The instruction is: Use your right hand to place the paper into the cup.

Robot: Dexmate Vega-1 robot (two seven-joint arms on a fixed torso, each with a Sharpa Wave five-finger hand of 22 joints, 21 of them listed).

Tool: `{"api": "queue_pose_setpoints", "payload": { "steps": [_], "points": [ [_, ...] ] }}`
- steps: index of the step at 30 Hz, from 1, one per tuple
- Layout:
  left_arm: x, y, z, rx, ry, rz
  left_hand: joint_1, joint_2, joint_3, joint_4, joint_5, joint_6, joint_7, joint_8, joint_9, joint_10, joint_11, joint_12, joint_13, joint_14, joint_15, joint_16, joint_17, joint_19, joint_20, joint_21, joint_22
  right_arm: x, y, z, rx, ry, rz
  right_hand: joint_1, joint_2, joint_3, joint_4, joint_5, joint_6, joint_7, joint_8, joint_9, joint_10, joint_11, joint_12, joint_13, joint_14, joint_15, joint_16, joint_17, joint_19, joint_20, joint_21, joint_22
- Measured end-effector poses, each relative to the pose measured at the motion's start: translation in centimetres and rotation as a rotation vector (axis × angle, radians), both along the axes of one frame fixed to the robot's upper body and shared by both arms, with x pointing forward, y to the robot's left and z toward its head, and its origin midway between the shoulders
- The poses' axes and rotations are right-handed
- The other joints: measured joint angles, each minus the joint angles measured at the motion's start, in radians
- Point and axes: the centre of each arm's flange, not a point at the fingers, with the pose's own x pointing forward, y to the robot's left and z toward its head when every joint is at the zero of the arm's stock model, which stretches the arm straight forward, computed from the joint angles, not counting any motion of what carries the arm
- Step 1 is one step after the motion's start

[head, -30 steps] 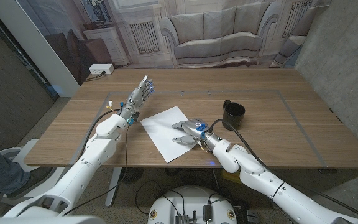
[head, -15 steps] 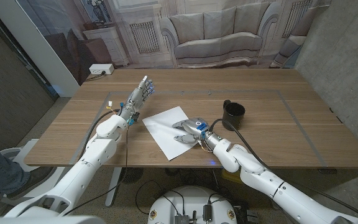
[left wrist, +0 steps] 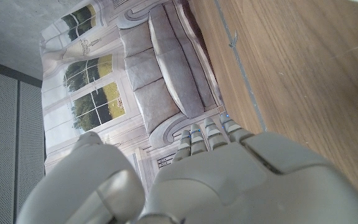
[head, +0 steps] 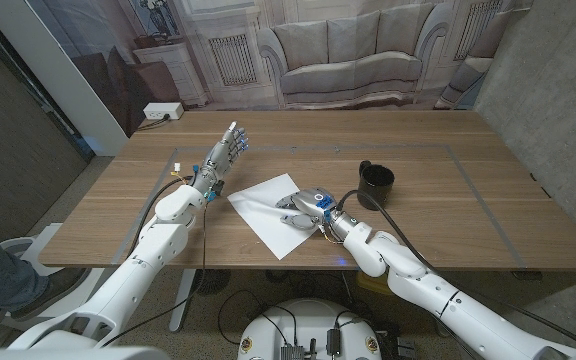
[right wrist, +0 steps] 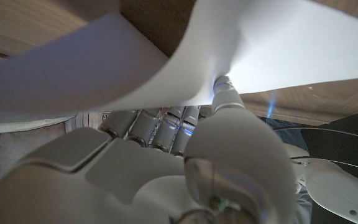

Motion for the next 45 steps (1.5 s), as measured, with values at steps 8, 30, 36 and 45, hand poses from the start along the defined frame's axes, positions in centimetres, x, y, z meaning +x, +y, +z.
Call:
{"api": "queue_pose_setpoints", "payload": {
  "steps": [8, 30, 36, 45],
  "points": [
    [0.0, 0.2, 0.0, -0.003, -0.002, 0.001, 0.000, 0.000, -0.004, 0.004, 0.000, 0.000, 0.000, 0.000, 0.000, 0.000, 0.000, 0.000, 0.000, 0.000, 0.000, 0.000, 0.000, 0.000, 0.000, 0.000, 0.000, -0.2, 0.1, 0.3, 0.011, -0.013, 0.017, 0.046, 0.010, 0.004, -0.004, -0.020, 0.043, -0.013, 0.000, 0.004, 0.051, -0.013, 0.000, 0.000, 0.063, -0.019, 0.009, 0.004, 0.037, -0.012, 0.029, 0.008],
    [-0.1, 0.5, -0.1, -0.009, -0.006, 0.002, 0.000, 0.000, -0.008, 0.000, 0.000, 0.000, 0.000, 0.000, 0.000, 0.000, 0.000, 0.000, 0.000, 0.000, 0.000, 0.000, 0.000, -0.004, 0.004, 0.000, 0.000, -1.2, 0.2, 0.9, 0.049, -0.052, 0.042, 0.104, 0.023, 0.004, -0.004, -0.054, 0.113, -0.017, 0.000, 0.009, 0.146, -0.032, 0.010, 0.003, 0.163, -0.062, 0.023, 0.009, 0.100, -0.032, 0.090, 0.028],
    [-0.1, 0.6, -0.1, -0.009, -0.007, 0.001, 0.000, 0.000, -0.008, 0.000, 0.000, 0.000, 0.000, 0.000, 0.000, 0.000, 0.000, 0.000, 0.000, 0.000, 0.000, 0.000, 0.000, -0.004, 0.004, 0.000, 0.000, -1.7, 0.2, 1.2, 0.057, -0.061, 0.046, 0.104, 0.023, -0.001, 0.001, -0.054, 0.113, -0.017, 0.000, 0.013, 0.146, -0.032, 0.010, 0.003, 0.168, -0.067, 0.023, 0.009, 0.099, -0.032, 0.093, 0.033],
    [-0.2, 0.8, 0.1, -0.008, -0.012, 0.001, 0.000, 0.000, -0.008, 0.000, 0.000, 0.000, 0.000, 0.000, 0.000, 0.000, 0.000, 0.000, 0.000, 0.000, 0.000, 0.000, 0.000, -0.004, 0.004, 0.000, 0.000, -2.3, 0.2, 1.8, 0.065, -0.073, 0.048, 0.104, 0.023, -0.005, 0.005, -0.062, 0.113, -0.017, -0.005, 0.013, 0.148, -0.029, 0.005, 0.003, 0.171, -0.064, 0.023, 0.006, 0.099, -0.032, 0.093, 0.033]
  ]
}}
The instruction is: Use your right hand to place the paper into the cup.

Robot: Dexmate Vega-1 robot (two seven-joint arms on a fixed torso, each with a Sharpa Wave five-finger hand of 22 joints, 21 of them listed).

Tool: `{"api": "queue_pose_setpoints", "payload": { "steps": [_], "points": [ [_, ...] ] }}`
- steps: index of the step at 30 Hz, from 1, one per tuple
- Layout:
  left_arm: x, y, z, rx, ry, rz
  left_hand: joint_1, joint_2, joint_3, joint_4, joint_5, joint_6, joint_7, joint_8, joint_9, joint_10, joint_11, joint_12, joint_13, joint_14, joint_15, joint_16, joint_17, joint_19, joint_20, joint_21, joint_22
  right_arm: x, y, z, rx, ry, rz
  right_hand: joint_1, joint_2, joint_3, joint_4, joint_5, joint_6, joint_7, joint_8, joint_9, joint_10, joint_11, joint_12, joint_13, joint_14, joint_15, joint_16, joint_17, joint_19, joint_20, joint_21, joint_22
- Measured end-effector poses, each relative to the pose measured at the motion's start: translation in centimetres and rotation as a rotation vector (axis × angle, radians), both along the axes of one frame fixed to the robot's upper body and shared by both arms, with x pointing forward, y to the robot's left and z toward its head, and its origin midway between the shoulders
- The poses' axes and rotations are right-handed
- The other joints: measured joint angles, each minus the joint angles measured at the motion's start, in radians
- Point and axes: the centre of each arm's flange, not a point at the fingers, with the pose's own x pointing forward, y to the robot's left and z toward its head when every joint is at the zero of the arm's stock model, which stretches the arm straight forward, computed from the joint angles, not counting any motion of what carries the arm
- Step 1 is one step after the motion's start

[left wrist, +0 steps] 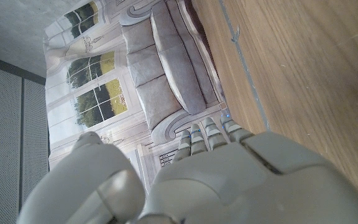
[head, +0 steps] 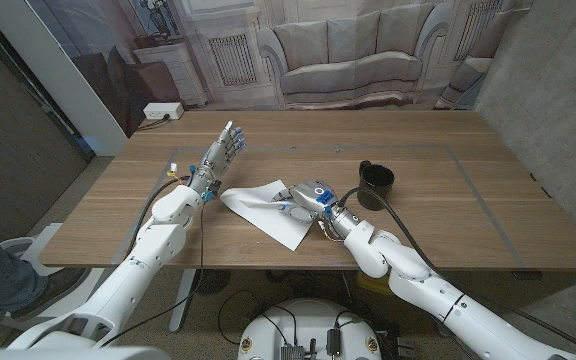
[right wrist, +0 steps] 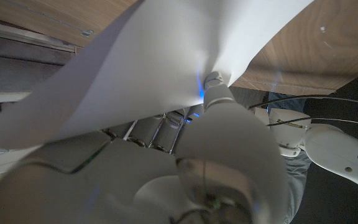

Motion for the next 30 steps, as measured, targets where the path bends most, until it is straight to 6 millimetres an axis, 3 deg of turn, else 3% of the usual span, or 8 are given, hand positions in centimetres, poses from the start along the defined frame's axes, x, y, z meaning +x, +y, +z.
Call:
{"api": "queue_pose_setpoints", "payload": {
  "steps": [30],
  "points": [
    [0.0, 0.3, 1.0, 0.000, -0.020, -0.001, 0.004, 0.004, -0.003, 0.003, 0.000, 0.000, 0.000, 0.000, 0.000, 0.000, 0.000, 0.000, 0.000, 0.000, 0.000, 0.000, 0.000, -0.005, -0.006, 0.000, 0.000, -2.3, -0.6, 2.9, 0.032, -0.034, -0.002, 0.000, 0.000, -0.007, 0.007, 0.000, 0.000, 0.000, -0.007, 0.000, -0.001, 0.007, -0.015, 0.000, 0.000, 0.000, -0.008, 0.000, -0.004, 0.004, 0.010, 0.005]
  ]
}}
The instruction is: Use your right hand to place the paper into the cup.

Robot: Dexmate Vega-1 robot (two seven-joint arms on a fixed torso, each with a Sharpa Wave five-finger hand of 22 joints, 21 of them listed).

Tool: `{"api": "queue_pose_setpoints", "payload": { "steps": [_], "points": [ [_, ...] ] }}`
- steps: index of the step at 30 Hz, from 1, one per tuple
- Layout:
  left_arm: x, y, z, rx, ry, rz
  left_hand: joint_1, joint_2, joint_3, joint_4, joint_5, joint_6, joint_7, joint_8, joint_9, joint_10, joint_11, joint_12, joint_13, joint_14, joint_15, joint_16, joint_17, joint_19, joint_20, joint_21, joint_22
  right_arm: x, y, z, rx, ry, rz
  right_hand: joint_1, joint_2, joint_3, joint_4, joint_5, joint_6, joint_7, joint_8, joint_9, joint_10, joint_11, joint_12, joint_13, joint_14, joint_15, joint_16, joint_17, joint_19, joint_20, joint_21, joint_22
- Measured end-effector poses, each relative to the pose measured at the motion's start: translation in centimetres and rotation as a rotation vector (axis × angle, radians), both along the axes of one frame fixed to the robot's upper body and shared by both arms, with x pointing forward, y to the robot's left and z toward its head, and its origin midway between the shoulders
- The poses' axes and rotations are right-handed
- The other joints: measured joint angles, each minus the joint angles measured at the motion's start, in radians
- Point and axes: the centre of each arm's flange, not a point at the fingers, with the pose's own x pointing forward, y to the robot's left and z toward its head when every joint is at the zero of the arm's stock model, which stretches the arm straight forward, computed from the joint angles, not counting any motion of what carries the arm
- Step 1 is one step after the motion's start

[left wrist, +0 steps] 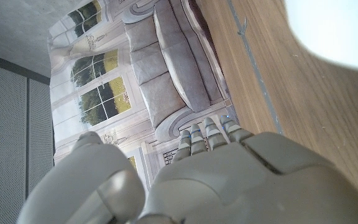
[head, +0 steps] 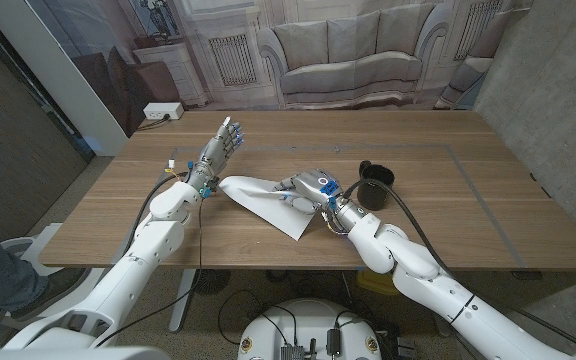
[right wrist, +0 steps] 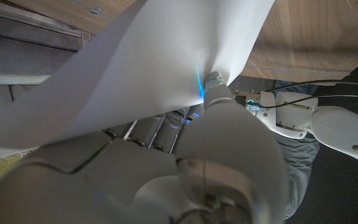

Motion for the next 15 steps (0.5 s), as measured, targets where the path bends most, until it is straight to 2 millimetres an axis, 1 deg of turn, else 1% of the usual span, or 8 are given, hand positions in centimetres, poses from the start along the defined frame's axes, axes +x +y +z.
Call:
{"api": "queue_pose_setpoints", "payload": {
  "steps": [4, 6, 15],
  "points": [
    [0.1, 0.0, 0.1, -0.001, -0.001, 0.000, 0.000, 0.000, -0.004, -0.004, 0.000, 0.000, 0.000, 0.000, 0.000, 0.000, 0.000, 0.000, 0.000, 0.000, 0.000, 0.000, 0.000, 0.000, 0.000, 0.000, 0.000, -0.3, -0.2, 0.4, 0.005, -0.005, -0.004, 0.000, 0.000, 0.000, 0.000, 0.000, 0.000, 0.000, 0.000, 0.000, 0.000, 0.000, 0.000, 0.000, 0.000, 0.000, -0.006, 0.000, -0.004, -0.004, 0.000, 0.000],
    [0.1, 0.0, 0.2, 0.000, -0.002, 0.000, 0.000, 0.000, -0.004, -0.004, 0.000, 0.000, 0.000, 0.000, 0.000, 0.000, 0.000, 0.000, 0.000, 0.000, 0.000, 0.000, 0.000, 0.000, 0.000, 0.000, 0.000, -0.4, -0.3, 0.7, 0.009, -0.009, -0.007, 0.000, 0.000, 0.000, 0.000, 0.000, 0.000, 0.000, -0.008, 0.000, 0.000, 0.000, 0.000, 0.000, 0.000, 0.000, -0.008, 0.000, -0.004, -0.004, 0.000, 0.000],
    [0.3, 0.0, 0.4, 0.002, -0.004, -0.002, 0.000, 0.000, -0.004, -0.004, 0.000, 0.000, 0.000, 0.000, 0.000, 0.000, 0.000, 0.000, 0.000, 0.000, 0.000, 0.000, 0.000, 0.000, 0.000, 0.000, 0.000, -0.8, -0.8, 1.5, 0.023, -0.023, -0.019, 0.000, 0.000, -0.004, 0.004, 0.000, 0.000, 0.000, -0.008, 0.005, 0.000, 0.000, -0.008, 0.000, 0.000, 0.000, -0.008, 0.000, -0.009, 0.002, 0.000, 0.000]
  ]
}}
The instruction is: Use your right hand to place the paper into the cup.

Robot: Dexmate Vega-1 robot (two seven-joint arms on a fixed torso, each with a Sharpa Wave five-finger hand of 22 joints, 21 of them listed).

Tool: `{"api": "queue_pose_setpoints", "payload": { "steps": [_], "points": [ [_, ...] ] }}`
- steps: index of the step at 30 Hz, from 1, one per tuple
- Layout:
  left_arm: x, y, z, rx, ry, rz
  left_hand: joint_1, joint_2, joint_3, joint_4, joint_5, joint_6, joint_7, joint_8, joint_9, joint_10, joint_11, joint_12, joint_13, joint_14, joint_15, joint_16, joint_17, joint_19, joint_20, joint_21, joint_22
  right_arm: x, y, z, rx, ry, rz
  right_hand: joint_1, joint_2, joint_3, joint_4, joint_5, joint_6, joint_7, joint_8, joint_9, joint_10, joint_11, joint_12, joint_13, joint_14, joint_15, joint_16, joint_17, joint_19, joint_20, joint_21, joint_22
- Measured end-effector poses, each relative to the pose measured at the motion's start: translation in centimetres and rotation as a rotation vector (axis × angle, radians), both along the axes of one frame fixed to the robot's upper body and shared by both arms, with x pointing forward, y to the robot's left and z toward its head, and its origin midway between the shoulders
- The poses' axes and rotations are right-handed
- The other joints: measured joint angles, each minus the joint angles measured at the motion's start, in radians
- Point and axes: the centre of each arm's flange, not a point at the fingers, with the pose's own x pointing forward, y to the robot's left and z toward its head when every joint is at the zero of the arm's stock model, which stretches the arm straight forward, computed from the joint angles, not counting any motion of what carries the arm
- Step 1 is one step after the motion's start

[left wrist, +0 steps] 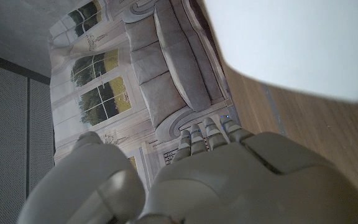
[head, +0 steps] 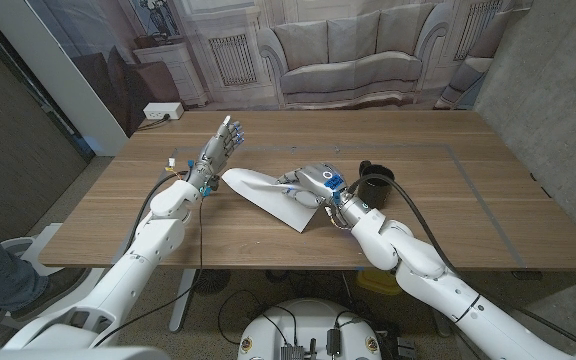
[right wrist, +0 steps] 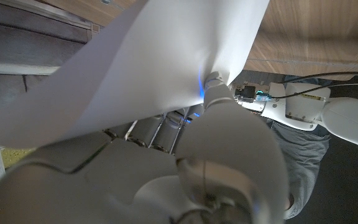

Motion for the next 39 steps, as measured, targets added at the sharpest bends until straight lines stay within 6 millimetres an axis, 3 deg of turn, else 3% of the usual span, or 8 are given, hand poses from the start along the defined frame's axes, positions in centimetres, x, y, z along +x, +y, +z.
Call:
{"api": "queue_pose_setpoints", "payload": {
  "steps": [39],
  "points": [
    [0.2, 0.2, 0.7, 0.007, -0.007, -0.001, 0.004, 0.004, -0.007, -0.002, 0.000, 0.000, 0.000, 0.000, 0.000, 0.000, 0.000, 0.000, 0.000, 0.000, 0.000, 0.000, 0.000, 0.000, 0.000, 0.000, 0.000, -1.9, -2.7, 2.5, 0.075, -0.078, -0.079, -0.003, -0.003, -0.004, 0.004, -0.005, -0.004, 0.004, -0.006, 0.000, 0.000, 0.000, -0.010, 0.000, 0.000, 0.000, -0.006, 0.003, -0.005, 0.002, 0.005, 0.000]
  ]
}}
